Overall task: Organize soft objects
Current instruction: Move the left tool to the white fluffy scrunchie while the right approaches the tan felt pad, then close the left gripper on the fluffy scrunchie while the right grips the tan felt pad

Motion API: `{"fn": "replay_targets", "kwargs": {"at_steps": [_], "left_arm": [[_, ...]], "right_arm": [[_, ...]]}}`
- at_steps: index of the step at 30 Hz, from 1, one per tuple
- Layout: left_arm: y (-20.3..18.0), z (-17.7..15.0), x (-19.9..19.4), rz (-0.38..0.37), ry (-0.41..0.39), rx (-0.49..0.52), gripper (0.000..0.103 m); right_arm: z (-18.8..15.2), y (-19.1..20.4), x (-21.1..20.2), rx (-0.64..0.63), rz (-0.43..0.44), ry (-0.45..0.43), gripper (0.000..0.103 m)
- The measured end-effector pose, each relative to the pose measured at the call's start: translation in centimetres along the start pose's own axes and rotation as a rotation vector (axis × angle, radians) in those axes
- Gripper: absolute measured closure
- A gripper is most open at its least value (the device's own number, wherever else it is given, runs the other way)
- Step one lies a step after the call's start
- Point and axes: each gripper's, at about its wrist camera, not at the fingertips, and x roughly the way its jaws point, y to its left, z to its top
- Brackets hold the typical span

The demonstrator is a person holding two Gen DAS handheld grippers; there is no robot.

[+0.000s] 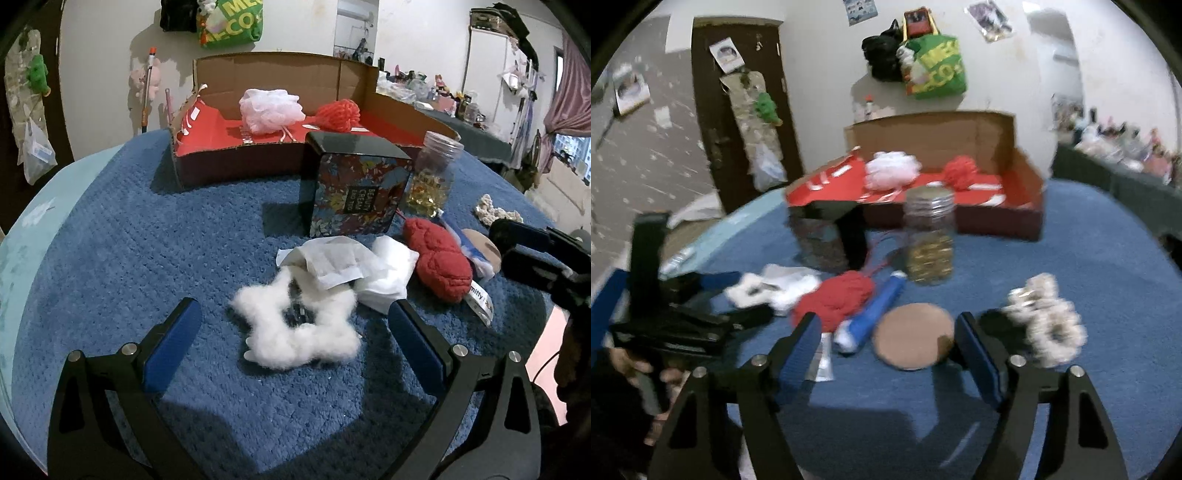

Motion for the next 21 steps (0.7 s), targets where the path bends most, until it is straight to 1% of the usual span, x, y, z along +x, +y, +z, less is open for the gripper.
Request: {"fn": "replay_targets", "kwargs": {"at_steps": [2,4,10,13,18,21], "left_arm": [[0.0,0.0,0.1,0.006,0.007,0.001,0.000],[0.1,0.0,0.2,0.011,0.016,0.001,0.000],[0.4,0.1,0.3,0.018,0.028,0.024,0.001],[0.4,0.2,0.3,0.017,0.025,0.027,0.005],[0.4,0.1,0.0,0.010,0.025,0.038,0.005],[0.5,0.1,-0.1,0.024,0.025,0.053,0.005]], "right_arm": [[0.1,0.6,0.3,-0.031,-0.011,0.000,0.028],[0.0,1.1,0.9,-0.058,-0.034,0.019,0.028],[-0.7,-0.5,2.3,-0.035,-0.104,0.076,0.031],[-0.7,-0.4,2.4,-0.063,-0.115,0.076,0.031],[-0.8,0.1,2.3,-0.133,-0.135,0.066,0.031],[-0.9,-0.1,2.0,-0.154,-0.137,0.071,0.031]]}}
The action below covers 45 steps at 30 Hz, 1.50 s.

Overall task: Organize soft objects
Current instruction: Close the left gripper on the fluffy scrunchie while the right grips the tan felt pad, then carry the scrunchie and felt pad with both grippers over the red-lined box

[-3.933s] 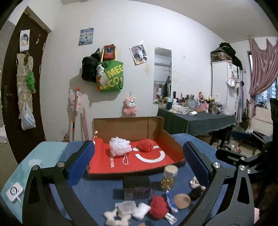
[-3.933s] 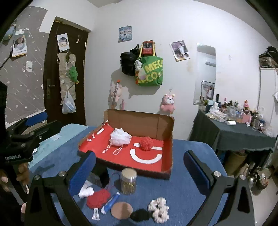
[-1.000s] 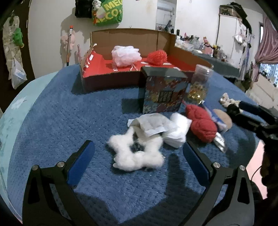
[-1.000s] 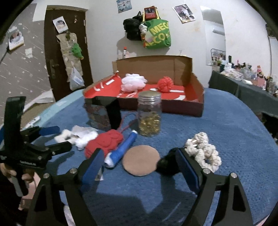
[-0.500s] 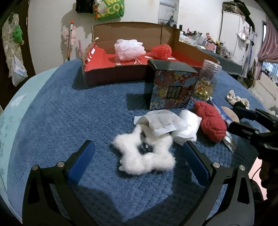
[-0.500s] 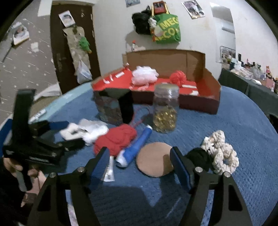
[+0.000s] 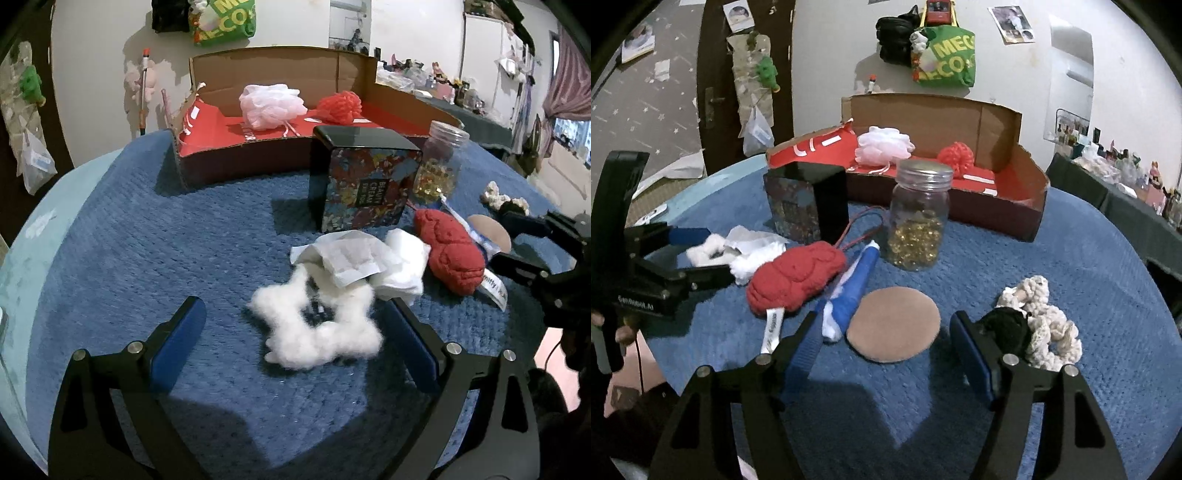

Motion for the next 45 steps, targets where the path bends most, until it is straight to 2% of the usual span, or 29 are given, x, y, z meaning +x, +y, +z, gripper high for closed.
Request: {"fn": "replay_targets", "kwargs": {"at_steps": [4,7,10,14,16,18,29,45], "left_arm": [[0.6,0.1,-0.1,0.004,-0.002,-0.009,0.007],[0.6,0.3,0.1,-0.020,0.006,-0.016,0.017],[0.1,0.4,0.4,-0.015,0.004,0.005,0.020],[-0.5,0.3,0.5,-0.027,-0.004,0.013,0.034],[-0.6,0.2,0.3,-0.037,-0.013,0.014,0.047],[-0.7,0.1,0.0,-0.037,-0.017,0.011,0.048],[-1.4,0.4,-2.0,-0.061,-0.063,0.015,0.048],[-0.2,-0.1,-2.6,-0.034,-0.045,-0.008,0.048]], "right_arm": [[0.0,0.1,-0.1,-0.045,-0.019,0.008,0.031],[0.1,0.1,0.2,-0.059,-0.022,0.009,0.031],[0.2,0.2,0.8,-0.059,-0.017,0.010,0.033],[0.5,0.4,1.5,-0.063,-0.005,0.002,0.042],[0.6,0.2,1.9,-0.053,0.008,0.004,0.046],[0.5,0.2,1.7,-0.052,0.006,-0.010,0.049],[0.7,-0.3,-0.5,-0.012,-0.001,-0.064,0.050],[0.3,-0.5,-1.9,-0.010,-0.008,-0.062,0.050]]}}
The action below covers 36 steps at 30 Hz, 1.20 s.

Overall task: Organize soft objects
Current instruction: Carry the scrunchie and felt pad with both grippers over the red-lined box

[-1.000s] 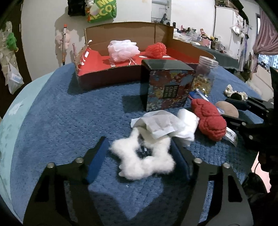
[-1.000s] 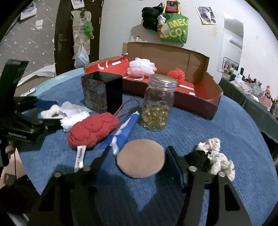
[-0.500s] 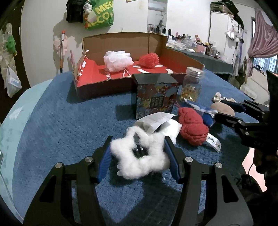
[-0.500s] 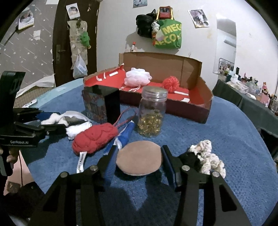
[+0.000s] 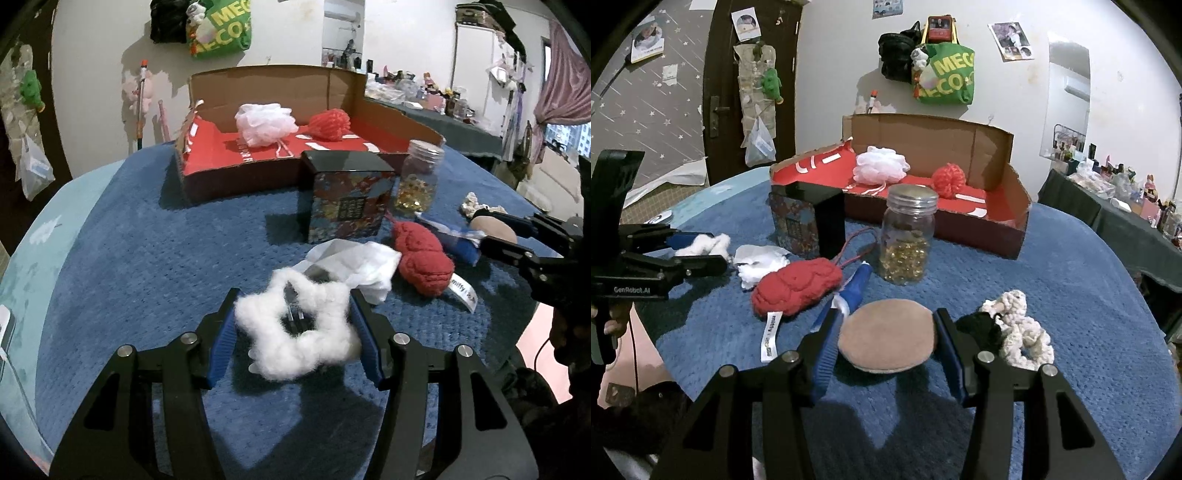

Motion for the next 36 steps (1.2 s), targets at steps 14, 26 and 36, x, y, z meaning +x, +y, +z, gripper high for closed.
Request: {"fn": "replay_targets", "kwargs": {"at_steps": [14,26,36], "left_arm": [[-0.2,-0.6,0.5,-0.036,0.028,0.004,0.048],[-0.5,-1.3,1.2,-0.024,0.029,0.015,0.046],[-1.1,-1.3,0.6,-0.020,0.015,0.025,0.048]], "right_arm": [[-1.1,0.4,-0.2,-0.024,-0.009,0.034,0.049],[-3.0,-0.4,-0.6,0.007,-0.007,0.044,0.040],[-3.4,-0.8,-1.3,0.022,0.006,0.008,0.051]]}}
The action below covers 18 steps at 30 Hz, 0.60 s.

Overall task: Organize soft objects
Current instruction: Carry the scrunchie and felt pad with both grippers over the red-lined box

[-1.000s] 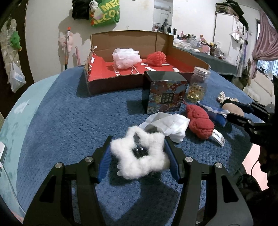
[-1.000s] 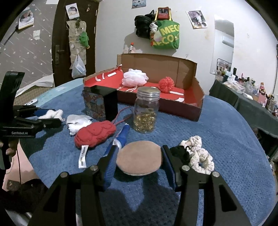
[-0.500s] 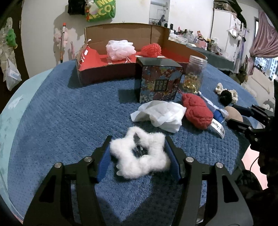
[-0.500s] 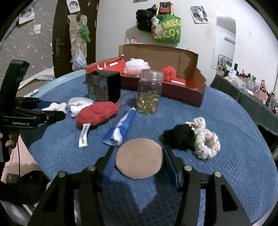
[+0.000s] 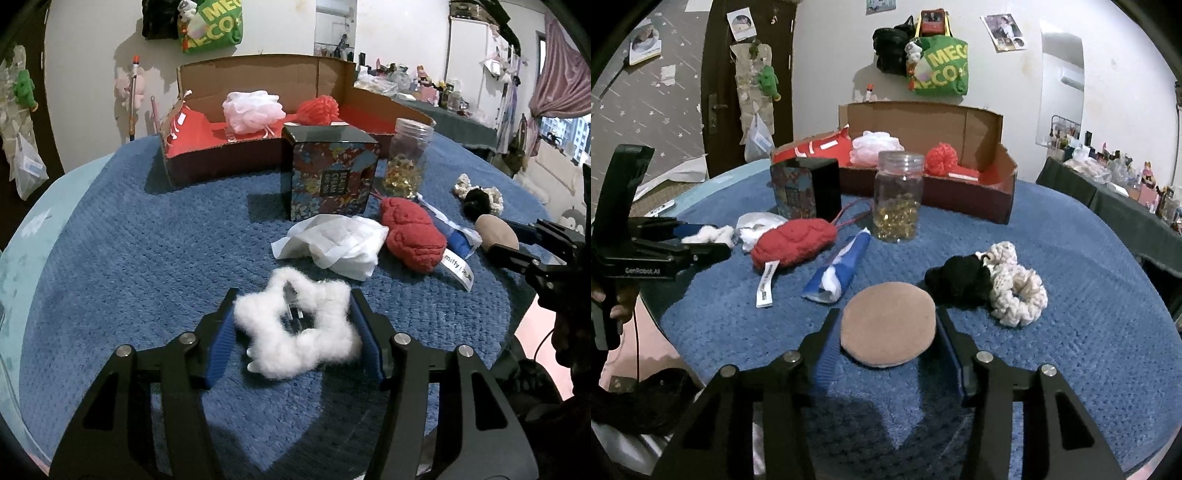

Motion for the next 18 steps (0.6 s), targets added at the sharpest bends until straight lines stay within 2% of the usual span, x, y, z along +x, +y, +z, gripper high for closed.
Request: {"fn": "replay_targets", "kwargs": {"at_steps": [10,18], "left_arm": [[1.4,1.2,-1.0,0.015,-0.007,-0.029,0.048],[3.7,3.7,-0.2,0.031,0.028,-0.023,0.048]], "right_arm": [[1.0,-0.8,-1.1,0.013,-0.017,-0.027,0.051],[2.9,-4.0,-0.7,0.034,-0.076,-0.005,0.051]]}}
